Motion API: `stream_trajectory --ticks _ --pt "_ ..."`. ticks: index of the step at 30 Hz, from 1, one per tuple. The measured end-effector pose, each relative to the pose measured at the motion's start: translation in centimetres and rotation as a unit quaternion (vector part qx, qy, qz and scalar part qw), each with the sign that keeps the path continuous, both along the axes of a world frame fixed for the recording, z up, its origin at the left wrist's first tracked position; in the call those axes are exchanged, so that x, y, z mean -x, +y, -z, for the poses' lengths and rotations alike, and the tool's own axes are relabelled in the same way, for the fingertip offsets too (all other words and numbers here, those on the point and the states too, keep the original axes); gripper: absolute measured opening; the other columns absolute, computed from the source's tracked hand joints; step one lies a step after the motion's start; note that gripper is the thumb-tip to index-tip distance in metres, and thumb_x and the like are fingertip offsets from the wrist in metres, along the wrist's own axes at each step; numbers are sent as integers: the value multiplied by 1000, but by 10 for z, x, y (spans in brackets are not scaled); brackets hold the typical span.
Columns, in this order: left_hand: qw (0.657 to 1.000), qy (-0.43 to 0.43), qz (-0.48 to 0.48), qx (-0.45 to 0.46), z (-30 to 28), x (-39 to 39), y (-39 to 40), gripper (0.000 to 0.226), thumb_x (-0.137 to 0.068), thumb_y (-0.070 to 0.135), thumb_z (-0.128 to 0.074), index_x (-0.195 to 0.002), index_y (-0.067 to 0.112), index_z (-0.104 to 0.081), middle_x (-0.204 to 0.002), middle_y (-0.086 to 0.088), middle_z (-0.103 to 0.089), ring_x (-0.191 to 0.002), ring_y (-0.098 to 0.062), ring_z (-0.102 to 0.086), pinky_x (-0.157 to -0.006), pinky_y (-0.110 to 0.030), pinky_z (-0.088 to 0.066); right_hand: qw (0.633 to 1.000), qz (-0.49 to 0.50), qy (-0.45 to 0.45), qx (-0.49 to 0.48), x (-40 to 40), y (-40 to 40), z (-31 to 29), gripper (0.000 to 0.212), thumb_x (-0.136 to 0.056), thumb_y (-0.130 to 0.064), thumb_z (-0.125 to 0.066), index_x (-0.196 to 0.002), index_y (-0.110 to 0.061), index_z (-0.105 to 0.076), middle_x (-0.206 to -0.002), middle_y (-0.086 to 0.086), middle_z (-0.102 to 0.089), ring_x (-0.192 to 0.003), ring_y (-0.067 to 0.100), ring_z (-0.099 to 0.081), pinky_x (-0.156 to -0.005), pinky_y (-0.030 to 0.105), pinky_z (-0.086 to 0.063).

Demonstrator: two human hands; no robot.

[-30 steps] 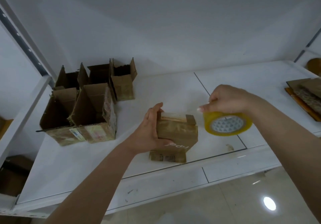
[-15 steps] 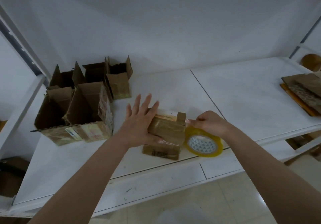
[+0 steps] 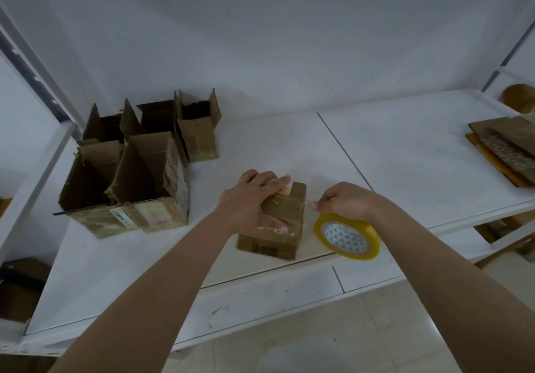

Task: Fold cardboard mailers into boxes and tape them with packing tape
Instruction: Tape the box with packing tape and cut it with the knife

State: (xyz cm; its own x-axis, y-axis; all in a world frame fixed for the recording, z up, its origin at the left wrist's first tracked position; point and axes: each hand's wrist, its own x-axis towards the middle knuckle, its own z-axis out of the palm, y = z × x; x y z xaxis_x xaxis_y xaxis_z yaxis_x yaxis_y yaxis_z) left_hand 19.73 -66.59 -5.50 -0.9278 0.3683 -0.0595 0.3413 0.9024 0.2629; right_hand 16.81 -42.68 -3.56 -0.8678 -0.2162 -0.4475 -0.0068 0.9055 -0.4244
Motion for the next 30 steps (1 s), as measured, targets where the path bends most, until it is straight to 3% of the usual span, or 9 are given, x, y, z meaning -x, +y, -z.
stream_trajectory --ticks 7,10,13,15,17,19,22,27,30 --pt "992 -33 -16 -121 2 9 -4 104 -54 66 -82 -144 48 -33 -146 15 -33 -135 -15 -18 -113 -35 -25 999 -6 -16 27 -1 -13 -2 46 -89 -54 -59 -118 -20 -69 -110 4 -70 -96 18 -64 -86 32 -50" --pt "972 -70 -50 -217 2 4 -13 119 -52 60 -84 -151 39 -22 -156 12 -19 -141 -9 -12 -118 -36 -18 999 7 -15 52 -2 -13 -4 43 -88 -52 -62 -115 -19 -71 -106 4 -71 -92 17 -65 -84 30 -50" --pt "903 -168 -147 -367 10 -14 -25 132 -59 46 -85 -155 25 2 -161 3 -11 -143 -13 -22 -109 -22 -31 999 12 -3 50 -3 -11 -2 45 -89 -52 -61 -115 -17 -71 -105 5 -71 -91 17 -66 -80 30 -50" --pt "857 -203 -215 -423 20 -30 -36 122 -69 33 -84 -156 19 0 -161 -1 -18 -142 -16 -29 -106 -24 -38 999 9 5 42 -3 -12 -2 46 -89 -53 -59 -115 -17 -70 -104 4 -71 -87 15 -64 -72 27 -48" --pt "881 -163 -276 -347 29 -43 -52 99 -78 35 -79 -154 14 -19 -156 -3 -28 -139 -22 -36 -109 -36 -39 999 6 12 39 -2 -12 -3 46 -90 -54 -58 -112 -16 -71 -100 3 -70 -82 12 -63 -63 24 -45" --pt "933 -74 -322 -141 33 -53 -68 65 -87 43 -67 -140 11 -45 -142 -8 -47 -124 -24 -51 -100 -36 -45 999 9 12 41 -1 -13 -2 47 -89 -56 -58 -110 -16 -72 -98 3 -70 -80 12 -63 -62 23 -45" --pt "938 -71 -324 96 41 -70 -71 45 -93 51 -49 -115 14 -60 -116 -7 -58 -108 -24 -56 -83 -33 -48 999 13 9 41 0 -13 -2 47 -89 -56 -57 -109 -16 -71 -94 2 -70 -80 12 -64 -62 24 -46" --pt "931 -48 -303 196 56 -86 -47 27 -97 16 -43 -113 19 -64 -104 -5 -63 -104 -23 -55 -75 -30 -48 999 16 15 39 -1 -12 0 44 -90 -55 -57 -108 -18 -72 -88 -2 -69 -75 9 -63 -58 23 -44" --pt "937 -37 -323 129 44 -81 -54 16 -93 16 -47 -82 15 -58 -81 -2 -60 -87 -23 -62 -63 -27 -42 998 23 16 48 -3 -10 1 43 -89 -56 -58 -106 -19 -72 -85 -4 -69 -75 10 -64 -59 24 -45"
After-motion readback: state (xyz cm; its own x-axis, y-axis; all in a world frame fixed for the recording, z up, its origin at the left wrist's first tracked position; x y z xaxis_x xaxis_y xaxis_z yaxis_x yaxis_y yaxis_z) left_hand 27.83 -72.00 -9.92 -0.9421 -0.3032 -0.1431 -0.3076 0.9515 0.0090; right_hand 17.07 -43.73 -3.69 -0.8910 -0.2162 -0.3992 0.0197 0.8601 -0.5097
